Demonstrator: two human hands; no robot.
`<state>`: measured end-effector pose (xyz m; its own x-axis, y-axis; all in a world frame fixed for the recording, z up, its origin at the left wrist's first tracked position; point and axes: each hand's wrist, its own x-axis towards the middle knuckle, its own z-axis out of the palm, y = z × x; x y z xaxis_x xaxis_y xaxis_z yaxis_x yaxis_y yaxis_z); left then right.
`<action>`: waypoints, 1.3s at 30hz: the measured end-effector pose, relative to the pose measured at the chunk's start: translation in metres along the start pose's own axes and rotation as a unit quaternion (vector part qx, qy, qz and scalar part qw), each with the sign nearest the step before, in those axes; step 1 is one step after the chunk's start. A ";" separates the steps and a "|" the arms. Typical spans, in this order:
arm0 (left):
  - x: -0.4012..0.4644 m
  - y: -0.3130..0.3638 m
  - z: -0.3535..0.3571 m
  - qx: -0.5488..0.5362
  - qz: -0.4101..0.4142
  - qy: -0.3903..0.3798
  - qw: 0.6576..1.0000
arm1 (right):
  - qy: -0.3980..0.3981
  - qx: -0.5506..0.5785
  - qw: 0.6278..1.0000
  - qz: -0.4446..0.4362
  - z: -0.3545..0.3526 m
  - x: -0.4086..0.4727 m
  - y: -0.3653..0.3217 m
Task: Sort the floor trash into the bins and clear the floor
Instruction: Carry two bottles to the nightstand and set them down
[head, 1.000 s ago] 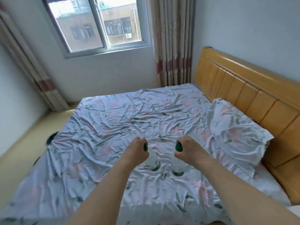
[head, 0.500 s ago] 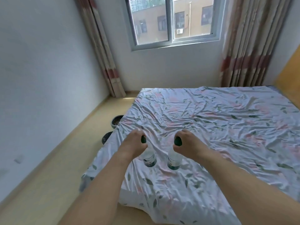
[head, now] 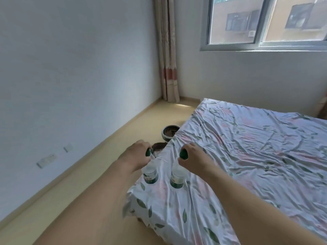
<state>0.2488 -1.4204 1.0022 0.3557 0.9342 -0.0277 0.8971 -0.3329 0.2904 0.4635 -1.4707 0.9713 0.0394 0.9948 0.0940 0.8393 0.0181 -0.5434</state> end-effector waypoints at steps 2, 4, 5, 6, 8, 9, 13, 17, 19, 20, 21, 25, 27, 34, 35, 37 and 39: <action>0.022 -0.039 -0.020 -0.005 -0.017 0.018 1.000 | 0.005 0.007 1.000 -0.016 0.013 0.041 -0.025; 0.040 -0.083 -0.038 -0.012 -0.033 0.034 0.999 | 0.003 0.011 0.999 -0.033 0.033 0.079 -0.055; 0.047 -0.105 -0.044 -0.011 -0.042 0.035 0.998 | -0.004 0.012 0.999 -0.039 0.044 0.095 -0.069; 0.057 -0.136 -0.053 -0.013 -0.050 0.038 0.998 | -0.010 0.013 0.999 -0.048 0.062 0.118 -0.090; 0.073 -0.182 -0.061 -0.022 -0.056 0.045 0.997 | -0.015 0.011 0.998 -0.056 0.088 0.148 -0.117; 0.082 -0.209 -0.066 -0.027 -0.057 0.051 0.997 | -0.021 0.008 0.998 -0.057 0.104 0.166 -0.134; 0.114 -0.312 -0.085 -0.010 -0.038 0.042 0.998 | -0.038 0.007 0.998 -0.047 0.163 0.227 -0.199; 0.142 -0.422 -0.123 -0.014 -0.027 0.045 0.999 | -0.054 0.013 0.998 -0.036 0.220 0.285 -0.275; 0.157 -0.470 -0.145 -0.010 -0.021 0.039 0.999 | -0.073 -0.004 0.996 -0.043 0.239 0.312 -0.310; 0.166 -0.491 -0.156 -0.011 -0.023 0.042 0.999 | -0.067 -0.006 0.997 -0.040 0.246 0.326 -0.326; 0.178 -0.518 -0.167 -0.018 -0.024 0.049 0.998 | -0.055 0.000 0.998 -0.030 0.257 0.345 -0.345; 0.219 -0.578 -0.181 -0.063 -0.035 0.065 0.995 | -0.041 -0.002 0.999 -0.008 0.283 0.394 -0.384; 0.241 -0.601 -0.178 -0.076 -0.024 0.051 0.996 | -0.037 -0.001 0.999 0.007 0.298 0.420 -0.396; 0.361 -0.682 -0.186 -0.023 0.043 0.009 0.999 | -0.029 0.014 0.999 0.028 0.354 0.551 -0.419; 0.383 -0.694 -0.193 -0.018 0.046 0.010 0.999 | -0.020 0.022 0.999 0.036 0.358 0.574 -0.420; 0.426 -0.714 -0.214 -0.011 0.046 0.012 0.999 | -0.014 0.027 0.998 0.046 0.361 0.617 -0.425; 0.470 -0.734 -0.232 0.002 0.051 0.014 0.999 | 0.001 0.036 0.998 0.053 0.366 0.662 -0.430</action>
<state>-0.3038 -0.7072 0.9982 0.4379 0.8986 0.0281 0.8580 -0.4270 0.2856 -0.0703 -0.7829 0.9618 0.1267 0.9914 0.0339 0.7894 -0.0801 -0.6086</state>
